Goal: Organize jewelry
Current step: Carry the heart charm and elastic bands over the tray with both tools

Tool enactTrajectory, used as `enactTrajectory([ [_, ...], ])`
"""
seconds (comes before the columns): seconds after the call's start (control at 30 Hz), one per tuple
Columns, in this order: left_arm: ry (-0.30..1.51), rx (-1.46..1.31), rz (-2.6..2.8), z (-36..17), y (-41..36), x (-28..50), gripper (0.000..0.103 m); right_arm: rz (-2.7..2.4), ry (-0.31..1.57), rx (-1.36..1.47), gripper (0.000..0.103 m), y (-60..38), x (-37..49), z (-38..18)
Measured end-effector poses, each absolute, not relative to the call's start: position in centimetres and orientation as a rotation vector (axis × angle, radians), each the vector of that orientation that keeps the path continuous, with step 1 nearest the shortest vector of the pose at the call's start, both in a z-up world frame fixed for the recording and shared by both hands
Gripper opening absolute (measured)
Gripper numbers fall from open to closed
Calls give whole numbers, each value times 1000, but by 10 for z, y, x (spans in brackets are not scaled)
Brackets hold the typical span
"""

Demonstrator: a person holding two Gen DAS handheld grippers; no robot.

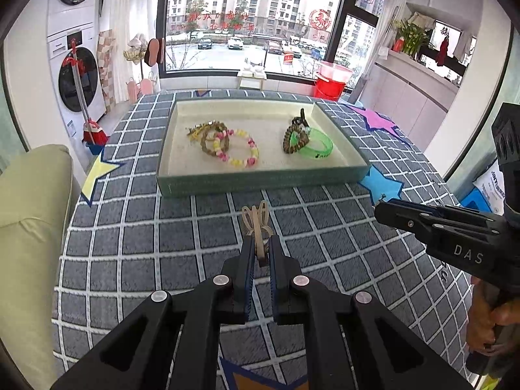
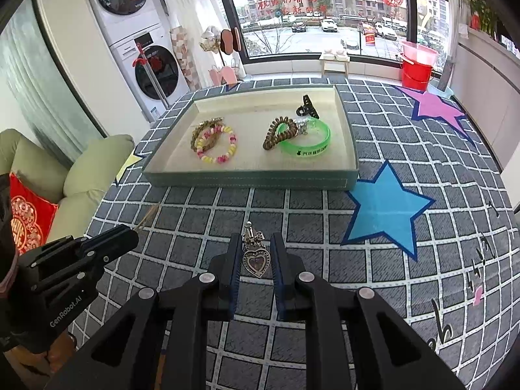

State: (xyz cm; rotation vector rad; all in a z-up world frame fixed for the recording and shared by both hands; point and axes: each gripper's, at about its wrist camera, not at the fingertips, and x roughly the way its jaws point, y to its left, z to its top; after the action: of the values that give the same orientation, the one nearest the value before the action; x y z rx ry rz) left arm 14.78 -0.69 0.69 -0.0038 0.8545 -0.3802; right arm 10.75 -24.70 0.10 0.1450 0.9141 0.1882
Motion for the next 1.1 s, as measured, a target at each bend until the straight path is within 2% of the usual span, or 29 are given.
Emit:
enactTrajectory([
  [0.77,768,-2,-350,42,-1,225,23,176,883,156,19,-265,185,35],
  [1.1,777,20,-333,36,-15,276,23,162,888,164,19,-271,233,33],
])
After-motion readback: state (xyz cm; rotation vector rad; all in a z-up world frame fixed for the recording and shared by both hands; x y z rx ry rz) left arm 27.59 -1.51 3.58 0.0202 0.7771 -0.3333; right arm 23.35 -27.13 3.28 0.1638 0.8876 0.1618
